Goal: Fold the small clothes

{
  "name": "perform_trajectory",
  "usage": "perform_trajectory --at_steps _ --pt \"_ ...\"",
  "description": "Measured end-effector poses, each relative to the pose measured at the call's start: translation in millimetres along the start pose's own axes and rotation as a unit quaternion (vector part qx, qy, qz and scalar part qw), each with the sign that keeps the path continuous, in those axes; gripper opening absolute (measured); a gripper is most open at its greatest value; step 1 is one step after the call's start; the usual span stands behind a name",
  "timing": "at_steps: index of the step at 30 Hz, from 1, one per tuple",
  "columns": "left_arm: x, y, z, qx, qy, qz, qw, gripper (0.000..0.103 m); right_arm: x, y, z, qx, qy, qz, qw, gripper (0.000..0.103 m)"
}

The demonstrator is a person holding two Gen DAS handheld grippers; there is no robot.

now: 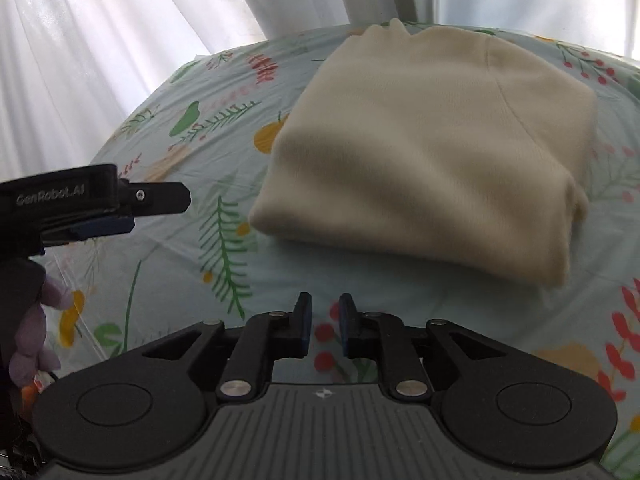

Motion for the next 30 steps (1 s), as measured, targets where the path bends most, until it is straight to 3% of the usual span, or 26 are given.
perform_trajectory --at_steps 1,3,5,8,12,14,18,27,30 --pt "-3 3 -1 0.009 0.000 -0.007 0.9999 0.095 1 8 6 0.003 0.007 0.001 1.000 0.029" --pt "-10 10 -2 0.024 0.002 -0.021 0.9995 0.095 1 22 21 0.006 0.028 -0.004 1.000 0.064" --pt "-18 15 -1 0.033 0.005 -0.036 0.9988 0.095 -1 30 32 0.006 0.058 -0.009 0.998 0.080" --pt "-30 20 3 0.038 0.001 -0.057 0.9976 0.095 -9 35 44 0.014 0.104 -0.019 0.994 0.085" --pt "-42 23 9 0.037 -0.007 -0.089 0.9953 0.095 -19 33 61 -0.002 0.114 -0.048 0.992 0.093" --pt "-46 23 13 0.034 -0.009 -0.097 0.9947 0.095 -26 31 67 -0.005 0.142 -0.048 0.989 0.097" --pt "-52 18 19 0.030 -0.006 -0.099 0.9946 0.096 -36 23 73 0.021 0.194 -0.044 0.980 0.099" --pt "-62 6 25 0.020 0.004 -0.123 0.9922 0.097 -40 -6 83 -0.008 0.196 -0.068 0.978 0.099" --pt "-63 5 22 0.025 -0.007 -0.125 0.9918 0.097 -39 -11 81 -0.006 0.196 -0.079 0.977 0.099"
Point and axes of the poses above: each gripper's, at about its wrist camera, not at the fingertips, and z roughly against the way its jaws point, x to its left, y to its underside, the point moved 9 cm from there along -z, roughly the way its jaws point, and after that the axes turned 1 degree about y, right-handed, at the moved point
